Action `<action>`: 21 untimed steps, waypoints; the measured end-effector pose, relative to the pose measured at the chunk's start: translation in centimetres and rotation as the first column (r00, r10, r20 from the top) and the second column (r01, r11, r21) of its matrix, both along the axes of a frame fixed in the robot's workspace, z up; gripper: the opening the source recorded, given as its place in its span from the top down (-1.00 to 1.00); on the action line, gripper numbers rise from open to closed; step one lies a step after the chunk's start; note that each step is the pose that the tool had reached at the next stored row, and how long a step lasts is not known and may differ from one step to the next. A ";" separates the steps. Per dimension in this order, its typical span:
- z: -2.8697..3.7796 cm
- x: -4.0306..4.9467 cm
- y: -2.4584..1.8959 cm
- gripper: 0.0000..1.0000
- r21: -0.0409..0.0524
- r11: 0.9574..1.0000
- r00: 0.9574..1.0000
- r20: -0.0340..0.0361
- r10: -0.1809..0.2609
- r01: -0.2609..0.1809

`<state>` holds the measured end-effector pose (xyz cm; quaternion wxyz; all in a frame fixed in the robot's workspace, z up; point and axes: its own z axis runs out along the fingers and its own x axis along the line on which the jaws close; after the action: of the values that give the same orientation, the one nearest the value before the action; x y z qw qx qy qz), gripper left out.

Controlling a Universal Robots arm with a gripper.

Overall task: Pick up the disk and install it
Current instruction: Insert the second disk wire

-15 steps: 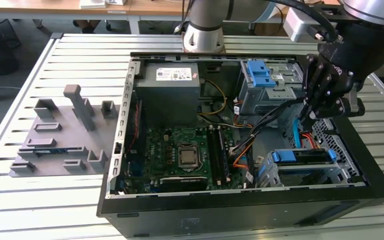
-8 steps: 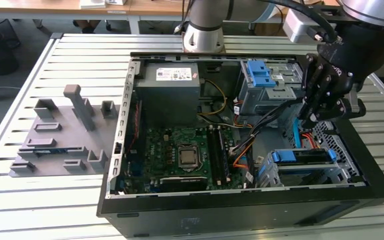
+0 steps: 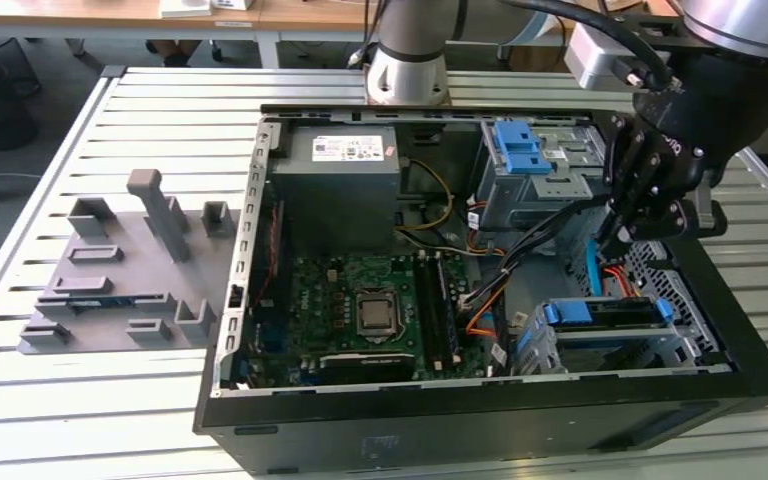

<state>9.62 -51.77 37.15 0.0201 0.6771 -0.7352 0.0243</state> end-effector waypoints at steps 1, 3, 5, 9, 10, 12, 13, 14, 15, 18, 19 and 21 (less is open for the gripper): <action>-0.02 0.03 0.00 0.68 0.000 1.000 1.000 0.000 0.000 0.000; -0.06 0.10 -0.02 0.68 0.006 1.000 1.000 0.000 0.000 0.000; -0.10 0.12 -0.14 0.68 0.029 1.000 1.000 0.000 0.000 0.000; -0.21 0.12 -0.41 0.68 0.088 0.996 1.000 0.000 0.000 0.000; -0.28 0.12 -0.48 0.68 0.089 0.996 1.000 0.000 0.000 0.000; -0.48 0.13 -0.66 0.68 0.088 0.996 1.000 0.000 0.000 0.000; -0.58 0.12 -0.79 0.68 0.088 0.996 1.000 0.000 0.000 0.000; -0.69 0.13 -0.96 0.68 0.088 0.996 1.000 0.000 0.000 0.000; -0.79 0.12 -1.12 0.68 0.088 0.996 1.000 0.000 0.000 0.000; -1.10 0.12 -1.74 0.68 0.088 0.996 1.000 0.000 0.000 0.000; -1.19 0.12 -1.90 0.68 0.088 0.996 1.000 0.000 0.000 0.000; -1.36 0.12 -2.16 0.68 0.088 0.996 1.000 0.000 0.000 0.000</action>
<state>9.75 -53.93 35.79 -0.0099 0.6773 -0.7356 -0.0081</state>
